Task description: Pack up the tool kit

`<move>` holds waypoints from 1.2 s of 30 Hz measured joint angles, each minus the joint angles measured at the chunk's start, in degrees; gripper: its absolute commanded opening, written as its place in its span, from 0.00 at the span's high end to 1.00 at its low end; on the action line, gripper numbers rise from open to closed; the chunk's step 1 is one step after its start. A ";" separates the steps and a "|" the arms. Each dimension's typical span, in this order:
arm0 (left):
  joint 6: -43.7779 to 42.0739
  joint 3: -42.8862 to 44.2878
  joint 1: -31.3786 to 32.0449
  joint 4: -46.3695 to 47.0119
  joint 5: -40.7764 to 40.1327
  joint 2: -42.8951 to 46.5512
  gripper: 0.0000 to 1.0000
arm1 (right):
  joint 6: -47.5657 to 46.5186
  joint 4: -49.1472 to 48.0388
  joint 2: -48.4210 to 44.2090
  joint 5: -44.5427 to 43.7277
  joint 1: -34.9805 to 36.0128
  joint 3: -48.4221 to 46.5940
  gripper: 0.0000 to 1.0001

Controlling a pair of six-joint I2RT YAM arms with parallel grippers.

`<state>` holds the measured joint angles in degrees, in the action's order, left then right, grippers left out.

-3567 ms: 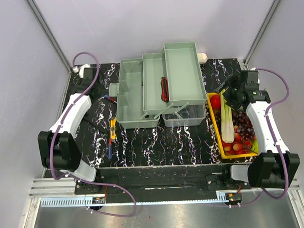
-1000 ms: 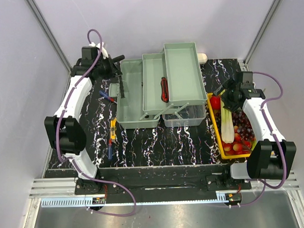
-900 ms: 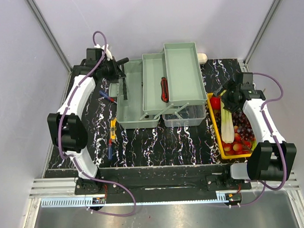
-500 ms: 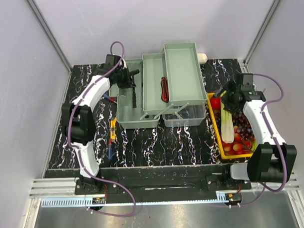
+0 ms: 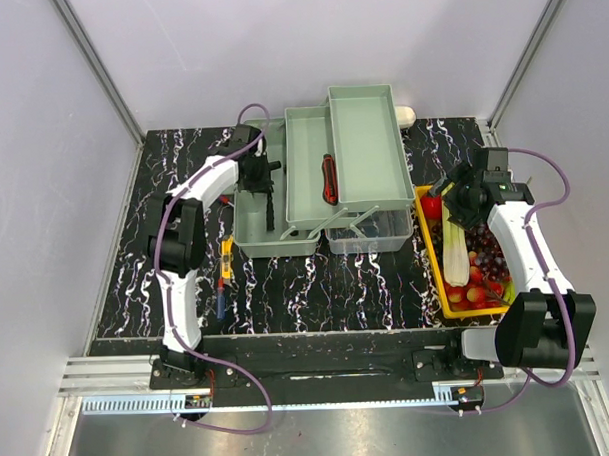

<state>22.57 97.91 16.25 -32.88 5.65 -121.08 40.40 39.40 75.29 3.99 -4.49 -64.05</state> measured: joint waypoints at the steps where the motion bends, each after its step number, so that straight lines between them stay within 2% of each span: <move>1: -0.11 0.04 0.13 -0.02 -0.24 -0.26 0.81 | 0.00 0.00 0.00 0.00 0.00 0.00 0.16; 8: -1.09 2.60 0.70 -0.70 -3.04 -3.65 0.62 | 0.00 0.35 0.00 -0.02 0.00 -0.02 0.16; 22: -1.16 4.44 0.24 -3.78 -3.93 -1.88 0.54 | 0.07 0.35 0.00 -0.04 0.00 -0.44 0.14; 25: -1.03 5.95 0.17 -4.31 -2.91 1.40 0.38 | 0.02 0.35 0.00 -0.02 0.00 -0.44 0.01; 30: -0.33 6.67 0.13 -4.02 -2.47 9.84 0.01 | -0.20 0.39 0.00 -0.57 0.00 -0.68 0.01; 36: 0.61 5.42 -1.09 -4.35 -3.15 18.21 0.01 | -2.51 0.76 0.00 -3.82 -0.02 -4.90 0.01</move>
<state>23.18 103.33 15.16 -37.23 2.50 -102.87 37.89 40.16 75.29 0.16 -4.51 -68.95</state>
